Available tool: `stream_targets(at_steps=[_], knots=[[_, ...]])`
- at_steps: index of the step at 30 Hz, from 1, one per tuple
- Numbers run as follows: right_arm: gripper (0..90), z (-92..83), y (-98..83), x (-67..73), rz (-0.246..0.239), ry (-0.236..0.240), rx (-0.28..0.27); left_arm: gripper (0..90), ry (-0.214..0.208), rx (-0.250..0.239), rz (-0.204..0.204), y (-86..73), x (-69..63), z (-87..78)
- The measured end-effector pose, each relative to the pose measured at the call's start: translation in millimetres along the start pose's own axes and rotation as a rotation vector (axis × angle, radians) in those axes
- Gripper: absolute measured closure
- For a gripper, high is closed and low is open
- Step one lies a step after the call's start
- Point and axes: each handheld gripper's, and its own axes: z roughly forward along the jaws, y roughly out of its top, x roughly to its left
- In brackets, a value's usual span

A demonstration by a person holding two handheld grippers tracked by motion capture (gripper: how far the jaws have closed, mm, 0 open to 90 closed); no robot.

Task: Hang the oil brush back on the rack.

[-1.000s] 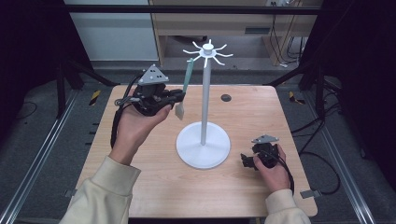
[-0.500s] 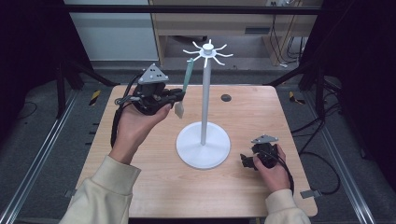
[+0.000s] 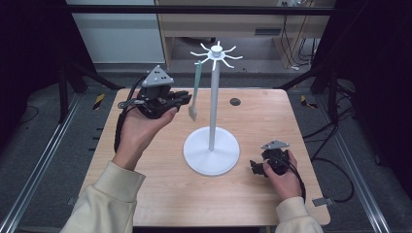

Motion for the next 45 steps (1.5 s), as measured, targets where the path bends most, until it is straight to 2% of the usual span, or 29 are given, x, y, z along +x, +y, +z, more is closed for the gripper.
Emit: stream_targets(at_steps=[5,10,13,16,22,27,32,33,34,37,39,42,45], knots=[[9.1,0.2,0.0,0.1,0.002,0.000,-0.001,77.0,0.011,-0.009,0.005,0.5,-0.8,-3.2],[9.1,0.0,0.0,0.2,0.000,-0.001,0.001,67.9,0.033,-0.016,0.034,1.3,-3.4,-8.8],[9.1,0.1,0.2,0.8,0.004,-0.001,-0.001,58.0,0.059,-0.031,0.046,1.7,-6.6,-13.2],[9.1,0.1,0.1,0.7,0.004,-0.002,0.000,48.1,0.068,-0.042,0.050,1.3,-8.8,-16.9],[9.1,0.2,0.2,1.3,0.003,0.000,0.001,21.2,0.052,-0.060,0.038,-1.3,-13.1,-21.9],[9.1,0.3,0.0,1.3,0.002,-0.001,0.001,9.1,0.044,-0.076,0.045,-4.1,-18.0,-27.1],[9.1,-0.2,-0.1,1.0,0.003,-0.002,0.000,5.6,0.040,-0.076,0.055,-10.0,-23.5,-33.1],[9.1,-0.3,-0.2,0.8,0.001,-0.003,0.002,5.2,0.045,-0.089,0.087,-10.7,-22.7,-33.6],[9.1,-0.5,-0.2,0.7,0.001,-0.004,0.002,4.8,0.045,-0.091,0.101,-12.1,-23.0,-34.7],[9.1,-1.3,-0.1,0.3,0.008,-0.005,-0.001,4.7,0.049,-0.097,0.125,-18.0,-23.4,-38.9],[9.1,-1.4,-0.2,-0.2,0.007,-0.004,0.001,4.6,0.038,-0.091,0.121,-22.9,-24.1,-41.1],[9.0,-1.7,-0.3,-0.3,0.007,-0.005,-0.004,3.9,0.035,-0.072,0.091,-31.5,-26.4,-44.1],[9.0,-1.9,-0.3,0.0,0.011,-0.005,-0.006,3.3,0.035,-0.060,0.087,-39.6,-25.6,-45.0]])
